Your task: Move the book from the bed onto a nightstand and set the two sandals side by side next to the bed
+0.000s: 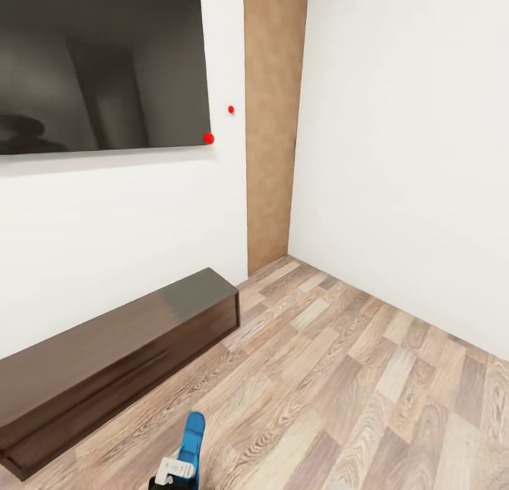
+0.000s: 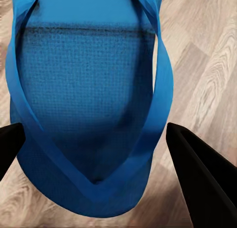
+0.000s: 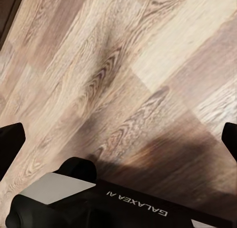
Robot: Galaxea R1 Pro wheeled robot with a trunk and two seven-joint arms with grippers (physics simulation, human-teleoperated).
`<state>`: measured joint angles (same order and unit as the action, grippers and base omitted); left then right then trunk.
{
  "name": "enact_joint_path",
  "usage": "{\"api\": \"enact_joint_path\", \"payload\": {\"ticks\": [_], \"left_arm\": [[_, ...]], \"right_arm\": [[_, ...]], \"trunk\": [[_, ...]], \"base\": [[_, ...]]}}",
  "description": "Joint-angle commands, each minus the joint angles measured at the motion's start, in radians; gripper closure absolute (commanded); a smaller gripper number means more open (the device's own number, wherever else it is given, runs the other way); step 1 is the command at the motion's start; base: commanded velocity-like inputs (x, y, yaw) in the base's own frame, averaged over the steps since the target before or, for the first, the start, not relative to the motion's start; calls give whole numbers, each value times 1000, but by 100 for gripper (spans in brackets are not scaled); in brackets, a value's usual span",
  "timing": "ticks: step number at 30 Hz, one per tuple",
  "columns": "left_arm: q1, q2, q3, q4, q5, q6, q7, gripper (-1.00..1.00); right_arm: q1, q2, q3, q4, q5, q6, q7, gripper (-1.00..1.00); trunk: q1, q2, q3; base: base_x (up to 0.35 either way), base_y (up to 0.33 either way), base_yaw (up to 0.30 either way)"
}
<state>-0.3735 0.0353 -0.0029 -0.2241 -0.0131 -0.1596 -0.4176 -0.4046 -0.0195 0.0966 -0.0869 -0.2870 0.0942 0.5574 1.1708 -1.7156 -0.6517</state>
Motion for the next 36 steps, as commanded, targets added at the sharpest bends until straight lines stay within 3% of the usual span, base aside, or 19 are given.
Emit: {"api": "enact_joint_path", "payload": {"ticks": [1,6,36], "left_arm": [[-1,-1,-9,1,-8,-4,-1,100],[-1,-3,-23,-1,-14,-4,0,100],[-1,-47,-23,5,-8,-6,-1,100]], "right_arm": [[0,-2,8,-2,-11,7,2,-100],[0,-3,8,-2,-11,7,2,-100],[0,-2,11,-1,-11,7,2,-100]], "trunk": [[0,0,-1],[0,0,-4],[0,0,-18]], "base": [[0,0,275],[0,0,275],[0,0,275]]}}
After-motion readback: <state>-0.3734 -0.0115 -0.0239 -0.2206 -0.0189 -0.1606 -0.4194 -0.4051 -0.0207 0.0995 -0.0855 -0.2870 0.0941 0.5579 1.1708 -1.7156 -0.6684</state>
